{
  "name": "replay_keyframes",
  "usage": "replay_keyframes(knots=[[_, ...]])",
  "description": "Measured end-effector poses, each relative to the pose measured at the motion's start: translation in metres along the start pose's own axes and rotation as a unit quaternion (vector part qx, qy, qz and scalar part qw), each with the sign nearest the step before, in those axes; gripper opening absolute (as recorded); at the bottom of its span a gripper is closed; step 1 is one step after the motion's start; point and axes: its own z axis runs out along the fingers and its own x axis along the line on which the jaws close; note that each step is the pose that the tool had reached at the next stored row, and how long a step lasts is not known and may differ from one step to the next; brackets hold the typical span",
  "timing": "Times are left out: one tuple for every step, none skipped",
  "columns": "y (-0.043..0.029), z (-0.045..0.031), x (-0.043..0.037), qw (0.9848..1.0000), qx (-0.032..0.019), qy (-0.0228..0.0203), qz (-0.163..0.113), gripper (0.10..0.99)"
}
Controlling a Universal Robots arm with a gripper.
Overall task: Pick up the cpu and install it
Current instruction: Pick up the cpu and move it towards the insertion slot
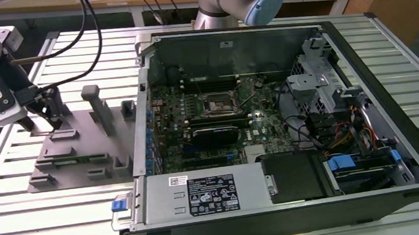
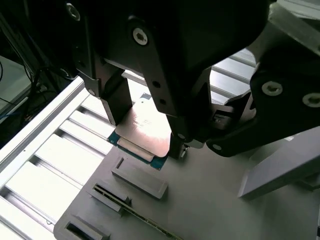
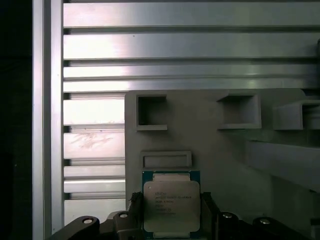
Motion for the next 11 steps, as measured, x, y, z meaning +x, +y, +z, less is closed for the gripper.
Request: replay_keyframes(knots=[[0.0001,-0.0018,0.0,1.0,0.0,0.0,0.0,0.545],[0.0002,-0.0037,-0.0001,1.0,0.0,0.0,0.0,0.545],[0.0003,-0.0057,-0.0001,1.0,0.0,0.0,0.0,0.545],[0.0004,-0.0076,-0.0002,1.0,0.0,0.0,0.0,0.545],[0.0004,-0.0096,-0.0002,1.0,0.0,0.0,0.0,0.545],[0.0005,-0.0115,-0.0002,1.0,0.0,0.0,0.0,0.545],[0.0006,-0.0134,-0.0003,1.0,0.0,0.0,0.0,0.545],[0.0007,-0.0154,-0.0003,1.0,0.0,0.0,0.0,0.545],[0.0008,-0.0173,-0.0004,1.0,0.0,0.0,0.0,0.545],[0.0009,-0.0192,-0.0004,1.0,0.0,0.0001,0.0,0.545],[0.001,-0.0212,-0.0005,1.0,0.0,0.0,0.0,0.545]])
